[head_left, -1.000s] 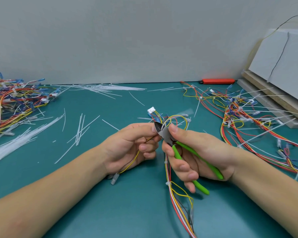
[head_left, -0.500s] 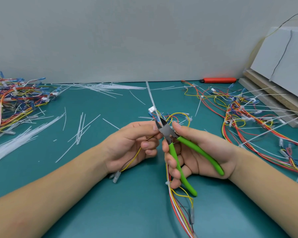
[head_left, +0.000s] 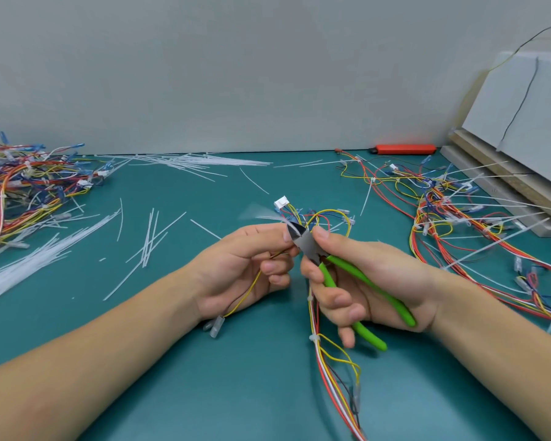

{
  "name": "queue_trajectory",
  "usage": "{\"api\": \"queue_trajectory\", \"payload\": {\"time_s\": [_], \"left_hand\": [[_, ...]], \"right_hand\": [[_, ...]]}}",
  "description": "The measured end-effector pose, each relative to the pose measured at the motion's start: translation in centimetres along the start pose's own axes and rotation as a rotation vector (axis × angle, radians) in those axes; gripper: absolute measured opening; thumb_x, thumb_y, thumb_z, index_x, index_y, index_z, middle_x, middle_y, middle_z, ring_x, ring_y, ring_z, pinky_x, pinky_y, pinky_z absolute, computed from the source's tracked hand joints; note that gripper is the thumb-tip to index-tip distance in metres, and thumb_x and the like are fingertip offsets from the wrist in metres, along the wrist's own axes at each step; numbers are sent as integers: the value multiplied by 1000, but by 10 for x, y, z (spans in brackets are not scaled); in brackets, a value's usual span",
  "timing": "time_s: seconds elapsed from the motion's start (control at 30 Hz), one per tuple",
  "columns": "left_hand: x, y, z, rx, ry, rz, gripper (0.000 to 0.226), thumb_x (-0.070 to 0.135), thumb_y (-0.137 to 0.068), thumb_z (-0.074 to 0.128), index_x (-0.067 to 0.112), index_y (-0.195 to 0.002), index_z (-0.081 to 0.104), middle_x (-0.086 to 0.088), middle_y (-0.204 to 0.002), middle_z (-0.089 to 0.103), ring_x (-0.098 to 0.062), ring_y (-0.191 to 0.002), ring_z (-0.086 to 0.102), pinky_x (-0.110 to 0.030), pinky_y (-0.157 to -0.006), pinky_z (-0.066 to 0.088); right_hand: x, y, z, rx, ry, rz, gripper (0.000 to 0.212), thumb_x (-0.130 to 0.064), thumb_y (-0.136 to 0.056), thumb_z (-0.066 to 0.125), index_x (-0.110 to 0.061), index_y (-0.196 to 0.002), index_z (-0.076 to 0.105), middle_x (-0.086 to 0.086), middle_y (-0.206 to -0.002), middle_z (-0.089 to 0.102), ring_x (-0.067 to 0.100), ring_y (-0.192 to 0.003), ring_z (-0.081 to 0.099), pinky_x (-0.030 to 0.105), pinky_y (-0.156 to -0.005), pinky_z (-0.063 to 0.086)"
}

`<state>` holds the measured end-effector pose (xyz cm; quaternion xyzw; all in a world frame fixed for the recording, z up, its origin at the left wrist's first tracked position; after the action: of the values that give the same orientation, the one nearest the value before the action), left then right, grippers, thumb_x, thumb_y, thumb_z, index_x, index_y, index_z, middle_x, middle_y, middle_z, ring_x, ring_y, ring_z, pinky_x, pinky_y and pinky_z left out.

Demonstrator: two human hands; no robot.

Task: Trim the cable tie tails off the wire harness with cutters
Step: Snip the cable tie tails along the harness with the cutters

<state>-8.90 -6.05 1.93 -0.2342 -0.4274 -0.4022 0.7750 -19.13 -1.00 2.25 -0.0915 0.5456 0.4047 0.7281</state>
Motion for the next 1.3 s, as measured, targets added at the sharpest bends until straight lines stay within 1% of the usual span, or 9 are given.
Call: {"api": "queue_trajectory", "payload": {"time_s": [0.17, 0.37, 0.57, 0.7, 0.77, 0.83, 1.07, 1.17, 1.3], "left_hand": [[-1, 0, -2, 41, 17, -5, 7, 17, -91, 63, 11, -93, 61, 5, -72, 57, -2, -52, 39, -19, -56, 38], [1, 0, 3, 24, -27, 2, 11, 18, -93, 60, 16, -86, 69, 5, -70, 57, -2, -52, 37, -19, -57, 35], [1, 0, 4, 20, -58, 13, 16, 18, -94, 58, 18, -82, 69, 10, -64, 55, -3, -52, 33, -19, -58, 34], [1, 0, 4, 23, -65, 8, 11, 18, -94, 59, 12, -87, 65, 8, -62, 56, -14, -60, 20, -22, -59, 32], [2, -1, 6, 9, -77, 14, 18, 19, -94, 57, 17, -81, 68, 9, -60, 56, -13, -60, 20, -22, -59, 31], [2, -1, 8, 1, -81, 15, 23, 18, -95, 55, 21, -77, 69, 10, -60, 56, -13, -60, 20, -22, -60, 31], [1, 0, 5, 27, -74, 8, 18, 19, -92, 60, 18, -76, 67, 10, -61, 54, -11, -57, 23, -23, -59, 30], [1, 0, 4, 21, -59, 1, 17, 20, -93, 60, 19, -77, 67, 12, -61, 53, -2, -52, 36, -21, -58, 32], [-1, 0, 0, 23, -43, 0, 11, 21, -90, 70, 14, -84, 64, 6, -68, 51, -2, -51, 37, -19, -56, 36]], "right_hand": [[2, 0, -1, 9, -16, 10, 50, -67, -99, 49, -19, -88, 57, 3, -68, 42, 15, -49, 44, 39, -62, 61], [2, 4, -6, -34, -16, 11, 53, -62, -97, 55, -11, -98, 65, 12, -78, 61, 28, -66, 65, 50, -81, 60], [2, 4, -7, -25, 4, -6, 52, -60, -98, 55, -10, -103, 66, 15, -82, 67, 31, -71, 70, 50, -83, 60], [1, 4, -6, -20, 17, -23, 49, -59, -100, 52, -11, -104, 65, 15, -82, 67, 31, -72, 71, 50, -82, 60], [1, 4, -7, -9, 15, -25, 49, -58, -100, 51, -11, -103, 65, 15, -82, 66, 31, -72, 70, 50, -82, 60], [1, 4, -7, -4, 14, -24, 49, -57, -101, 50, -11, -102, 65, 14, -82, 66, 30, -71, 70, 49, -81, 60], [1, 4, -3, -1, -2, -9, 48, -57, -101, 48, -13, -99, 66, 13, -78, 63, 28, -66, 66, 46, -75, 60], [0, 5, -2, 22, 41, -4, 49, -64, -97, 51, -17, -92, 64, 7, -69, 55, 21, -54, 57, 39, -64, 60], [0, 6, 0, 56, 86, 3, 50, -70, -95, 52, -21, -87, 59, 3, -66, 47, 17, -47, 47, 33, -54, 57]]}}
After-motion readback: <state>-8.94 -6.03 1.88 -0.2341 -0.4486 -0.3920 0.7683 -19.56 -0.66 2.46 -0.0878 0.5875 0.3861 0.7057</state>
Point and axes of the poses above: each hand's wrist, its own y-axis away from the middle knuckle, its own z-axis out of the palm, x = y × z, the point moved 7 cm from there along -y, towards the middle knuckle
